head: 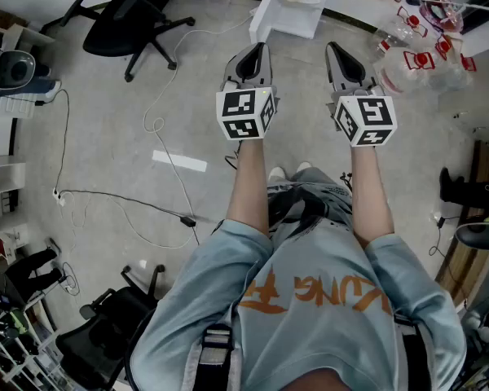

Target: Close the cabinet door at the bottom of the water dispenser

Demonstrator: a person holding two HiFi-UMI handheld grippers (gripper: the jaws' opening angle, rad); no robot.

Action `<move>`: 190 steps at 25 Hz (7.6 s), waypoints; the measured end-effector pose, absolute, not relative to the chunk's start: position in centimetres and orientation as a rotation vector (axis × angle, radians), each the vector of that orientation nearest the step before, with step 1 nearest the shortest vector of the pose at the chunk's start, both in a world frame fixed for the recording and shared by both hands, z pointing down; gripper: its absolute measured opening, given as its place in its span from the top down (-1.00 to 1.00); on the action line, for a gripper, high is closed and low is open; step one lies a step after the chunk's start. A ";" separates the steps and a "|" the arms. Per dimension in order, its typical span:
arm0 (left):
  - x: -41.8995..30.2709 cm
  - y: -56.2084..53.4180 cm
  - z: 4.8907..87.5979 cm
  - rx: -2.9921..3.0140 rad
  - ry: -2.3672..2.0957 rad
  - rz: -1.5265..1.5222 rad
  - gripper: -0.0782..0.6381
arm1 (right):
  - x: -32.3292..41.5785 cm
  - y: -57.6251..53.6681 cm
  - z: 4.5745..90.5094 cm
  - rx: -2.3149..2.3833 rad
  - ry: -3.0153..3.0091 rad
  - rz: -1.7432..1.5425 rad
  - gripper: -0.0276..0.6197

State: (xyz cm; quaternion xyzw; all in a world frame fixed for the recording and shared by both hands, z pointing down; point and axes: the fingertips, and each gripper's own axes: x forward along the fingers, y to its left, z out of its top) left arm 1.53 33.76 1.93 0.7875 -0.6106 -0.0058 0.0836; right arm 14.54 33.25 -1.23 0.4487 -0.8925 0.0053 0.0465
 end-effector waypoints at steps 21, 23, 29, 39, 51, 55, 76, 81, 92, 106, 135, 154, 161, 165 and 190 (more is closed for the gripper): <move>-2.9 34.4 0.9 2.275 -1.904 -0.051 0.73 | 14.3 32.2 -1.6 1.411 -2.725 0.081 0.82; -3.3 34.1 0.6 2.272 -1.910 -0.061 0.73 | 14.3 32.0 -1.8 1.418 -2.720 0.072 0.82; -4.2 33.5 0.0 2.270 -1.918 -0.077 0.73 | 13.7 31.2 -2.4 1.407 -2.720 0.041 0.82; -3.9 29.8 -1.2 2.319 -1.912 -0.069 0.73 | 13.4 27.4 -3.6 1.399 -2.751 0.004 0.82; -5.4 23.4 2.3 2.267 -1.915 0.072 0.73 | 11.2 19.9 -0.9 1.348 -2.778 0.005 0.82; -5.4 20.7 5.8 2.212 -1.869 0.158 0.73 | 11.6 16.4 1.6 1.360 -2.738 0.059 0.82; -2.5 -2.1 9.7 2.218 -1.758 0.300 0.73 | 13.8 -7.5 6.1 1.391 -2.657 0.174 0.82; -4.3 -3.3 11.1 2.150 -1.780 0.307 0.73 | 11.7 -9.1 8.0 1.323 -2.659 0.231 0.82; -8.1 -6.5 18.3 2.059 -1.692 0.322 0.73 | 7.3 -11.3 15.4 1.295 -2.549 0.379 0.82; -12.3 -7.2 30.0 2.041 -1.555 0.428 0.73 | 1.6 -10.5 28.6 1.232 -2.454 0.521 0.82; -16.3 -5.2 50.2 1.946 -1.404 0.450 0.73 | -8.3 -6.2 50.8 1.028 -2.349 0.644 0.81; -19.6 -6.1 56.3 1.992 -1.264 0.521 0.73 | -11.5 -6.4 63.0 1.197 -2.091 0.775 0.17; -20.8 -6.4 56.8 2.014 -1.235 0.534 0.73 | -11.9 -7.9 65.5 1.285 -1.998 0.848 0.17; -20.9 -6.7 56.9 2.022 -1.220 0.530 0.73 | -11.9 -8.2 66.0 1.328 -1.950 0.866 0.17; -13.7 -6.4 56.7 2.033 -1.210 0.580 0.73 | -5.7 -7.5 66.1 1.281 -1.939 0.862 0.21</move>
